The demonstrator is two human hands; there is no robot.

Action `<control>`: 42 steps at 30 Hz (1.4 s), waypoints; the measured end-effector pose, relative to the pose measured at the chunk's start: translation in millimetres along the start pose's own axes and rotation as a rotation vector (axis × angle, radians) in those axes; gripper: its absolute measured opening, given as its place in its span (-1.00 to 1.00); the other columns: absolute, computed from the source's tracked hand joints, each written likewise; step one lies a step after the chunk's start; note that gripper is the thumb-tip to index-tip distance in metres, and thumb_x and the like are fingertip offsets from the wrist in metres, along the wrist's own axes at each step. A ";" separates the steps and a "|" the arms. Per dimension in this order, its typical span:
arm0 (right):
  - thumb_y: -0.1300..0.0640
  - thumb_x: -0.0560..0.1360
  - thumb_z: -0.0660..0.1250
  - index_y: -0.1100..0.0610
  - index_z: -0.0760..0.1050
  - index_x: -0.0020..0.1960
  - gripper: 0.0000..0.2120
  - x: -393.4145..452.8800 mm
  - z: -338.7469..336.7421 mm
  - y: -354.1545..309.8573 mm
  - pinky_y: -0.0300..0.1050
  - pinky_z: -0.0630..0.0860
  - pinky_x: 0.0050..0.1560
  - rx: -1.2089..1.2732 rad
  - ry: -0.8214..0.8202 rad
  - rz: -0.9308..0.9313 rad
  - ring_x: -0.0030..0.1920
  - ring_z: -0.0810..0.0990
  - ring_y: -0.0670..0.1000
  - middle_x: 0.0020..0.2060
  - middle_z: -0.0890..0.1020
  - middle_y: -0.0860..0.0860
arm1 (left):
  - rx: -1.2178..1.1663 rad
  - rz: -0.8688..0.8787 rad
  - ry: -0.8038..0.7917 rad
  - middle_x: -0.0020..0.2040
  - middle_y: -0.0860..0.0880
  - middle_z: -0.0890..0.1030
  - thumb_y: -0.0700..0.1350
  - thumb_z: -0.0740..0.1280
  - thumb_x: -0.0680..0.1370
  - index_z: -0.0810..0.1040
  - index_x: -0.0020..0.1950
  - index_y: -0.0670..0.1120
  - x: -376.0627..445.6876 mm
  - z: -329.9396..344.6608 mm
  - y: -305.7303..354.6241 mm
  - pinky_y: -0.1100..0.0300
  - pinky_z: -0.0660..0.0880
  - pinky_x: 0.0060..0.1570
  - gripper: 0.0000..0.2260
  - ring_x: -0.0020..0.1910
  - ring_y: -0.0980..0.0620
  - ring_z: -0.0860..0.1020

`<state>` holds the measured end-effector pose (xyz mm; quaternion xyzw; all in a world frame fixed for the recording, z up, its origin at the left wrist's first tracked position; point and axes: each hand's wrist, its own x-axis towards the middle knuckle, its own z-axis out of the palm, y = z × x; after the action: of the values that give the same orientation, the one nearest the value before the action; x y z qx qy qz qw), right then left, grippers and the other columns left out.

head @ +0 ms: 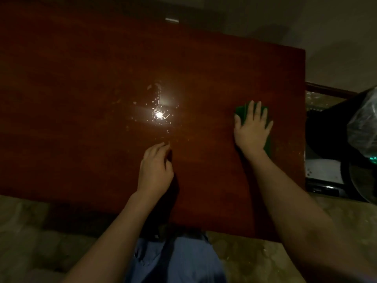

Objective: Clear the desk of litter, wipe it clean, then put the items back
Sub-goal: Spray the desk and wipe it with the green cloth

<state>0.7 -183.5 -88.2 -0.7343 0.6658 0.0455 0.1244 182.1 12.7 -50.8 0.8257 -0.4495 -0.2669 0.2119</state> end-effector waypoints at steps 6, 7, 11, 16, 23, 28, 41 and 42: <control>-0.23 0.59 -0.07 0.00 0.03 0.56 -0.40 -14.9 17.4 -65.3 0.22 -0.10 0.46 -0.116 -0.115 -0.652 0.54 0.01 0.13 0.55 0.04 0.03 | 0.047 -0.009 0.038 0.35 -0.14 0.44 -0.33 0.22 0.51 0.45 0.35 -0.20 39.0 0.7 21.5 0.06 0.21 0.37 -0.60 0.38 -0.10 0.30; -0.22 0.55 -0.06 0.00 0.14 0.53 -0.40 -31.2 22.4 -62.9 0.24 -0.02 0.45 -0.133 -0.131 -0.769 0.52 0.11 0.14 0.53 0.15 0.04 | 0.050 -0.004 0.040 0.34 -0.16 0.45 -0.33 0.23 0.50 0.46 0.34 -0.21 46.6 2.4 27.3 0.05 0.22 0.37 -0.60 0.37 -0.12 0.32; -0.22 0.53 -0.01 -0.01 0.38 0.42 -0.44 -68.9 31.3 -9.7 0.31 0.17 0.38 -0.263 -0.221 -0.998 0.47 0.24 0.09 0.48 0.28 0.00 | 0.038 -0.001 0.009 0.38 -0.14 0.40 -0.30 0.22 0.53 0.42 0.38 -0.19 71.3 13.5 58.4 0.07 0.18 0.41 -0.60 0.40 -0.09 0.26; -0.25 0.57 -0.06 -0.04 0.08 0.53 -0.41 -16.3 1.6 68.8 0.36 0.21 0.38 -0.181 -0.146 -0.674 0.50 0.14 0.07 0.51 0.16 0.00 | 0.021 0.003 -0.007 0.41 -0.11 0.36 -0.28 0.21 0.55 0.38 0.41 -0.16 89.4 25.9 80.1 0.07 0.16 0.41 -0.58 0.43 -0.05 0.22; -0.19 0.62 -0.09 0.02 -0.11 0.57 -0.40 128.1 -28.0 -3.4 0.22 -0.13 0.49 -0.015 -0.027 -0.156 0.55 -0.11 0.11 0.56 -0.06 0.04 | 0.037 -0.017 0.019 0.41 -0.10 0.37 -0.29 0.22 0.54 0.39 0.41 -0.17 104.2 29.2 91.2 0.05 0.16 0.44 -0.59 0.43 -0.05 0.22; -0.20 0.62 -0.06 0.00 -0.08 0.57 -0.41 111.5 -15.0 -55.8 0.16 -0.19 0.48 -0.117 -0.095 -0.611 0.55 -0.10 0.10 0.56 -0.04 0.02 | 0.076 -0.031 0.037 0.38 -0.15 0.40 -0.31 0.24 0.51 0.42 0.38 -0.19 114.9 32.3 93.7 0.04 0.19 0.39 -0.58 0.41 -0.12 0.27; -0.20 0.62 -0.09 0.05 -0.12 0.57 -0.39 175.8 -42.3 29.8 0.16 -0.15 0.49 -0.053 0.012 -0.208 0.55 -0.09 0.11 0.56 -0.04 0.06 | 0.094 -0.095 0.010 0.50 -0.08 0.25 -0.24 0.19 0.58 0.30 0.47 -0.14 141.8 33.1 94.9 0.05 0.04 0.49 -0.56 0.50 -0.04 0.13; -0.20 0.62 -0.09 0.06 -0.12 0.57 -0.39 195.0 -45.1 22.3 0.18 -0.13 0.50 -0.035 0.021 -0.168 0.54 -0.09 0.12 0.56 -0.04 0.07 | 0.079 -0.107 0.014 0.50 -0.07 0.24 -0.24 0.18 0.59 0.30 0.47 -0.14 141.2 32.5 93.0 0.06 0.03 0.49 -0.57 0.50 -0.03 0.12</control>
<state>-4.6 -384.8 -92.7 -0.7899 0.6023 0.0389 0.1080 167.0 -158.7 -56.3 0.8582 -0.4133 -0.2539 0.1677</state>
